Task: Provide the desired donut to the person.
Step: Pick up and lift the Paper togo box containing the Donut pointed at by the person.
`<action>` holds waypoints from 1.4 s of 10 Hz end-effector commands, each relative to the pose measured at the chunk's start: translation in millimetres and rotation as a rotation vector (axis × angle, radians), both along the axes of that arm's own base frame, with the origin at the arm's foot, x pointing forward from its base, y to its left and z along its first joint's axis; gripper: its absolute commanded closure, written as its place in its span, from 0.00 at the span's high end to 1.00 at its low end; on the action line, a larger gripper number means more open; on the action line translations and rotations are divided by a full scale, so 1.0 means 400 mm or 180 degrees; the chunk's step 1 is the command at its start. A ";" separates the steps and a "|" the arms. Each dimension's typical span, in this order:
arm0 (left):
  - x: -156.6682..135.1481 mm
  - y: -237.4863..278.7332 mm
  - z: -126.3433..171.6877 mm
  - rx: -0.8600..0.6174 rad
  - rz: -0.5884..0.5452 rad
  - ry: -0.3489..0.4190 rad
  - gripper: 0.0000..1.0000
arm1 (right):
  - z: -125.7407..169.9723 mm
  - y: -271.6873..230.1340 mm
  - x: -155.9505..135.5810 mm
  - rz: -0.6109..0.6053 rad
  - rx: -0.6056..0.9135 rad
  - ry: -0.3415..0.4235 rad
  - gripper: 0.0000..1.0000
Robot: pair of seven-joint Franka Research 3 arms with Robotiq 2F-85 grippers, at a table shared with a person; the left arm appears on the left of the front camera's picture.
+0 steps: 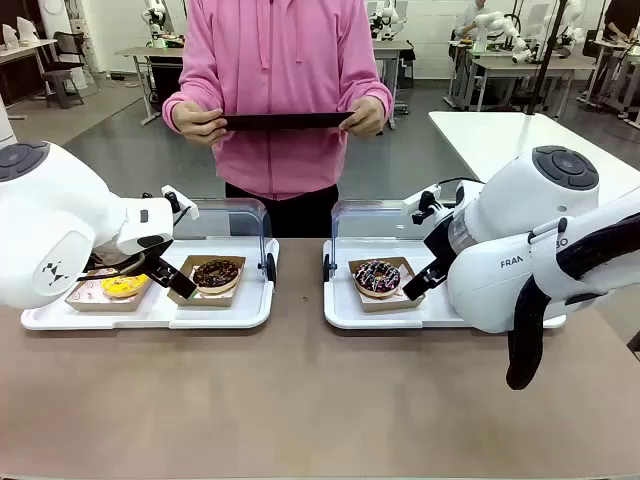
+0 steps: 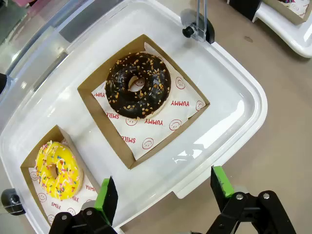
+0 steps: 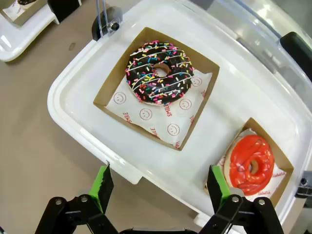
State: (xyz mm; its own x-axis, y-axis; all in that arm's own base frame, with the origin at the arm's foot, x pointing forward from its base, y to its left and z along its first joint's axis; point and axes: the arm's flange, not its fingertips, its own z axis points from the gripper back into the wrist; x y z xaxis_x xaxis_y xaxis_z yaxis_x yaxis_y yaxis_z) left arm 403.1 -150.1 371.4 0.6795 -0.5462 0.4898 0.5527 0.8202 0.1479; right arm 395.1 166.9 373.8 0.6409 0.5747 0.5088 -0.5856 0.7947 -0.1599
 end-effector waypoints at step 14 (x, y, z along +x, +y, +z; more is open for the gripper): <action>0.000 0.000 0.000 -0.0001 0.0000 -0.0002 1.00 | 0.000 0.000 0.000 0.0000 0.0000 0.0000 1.00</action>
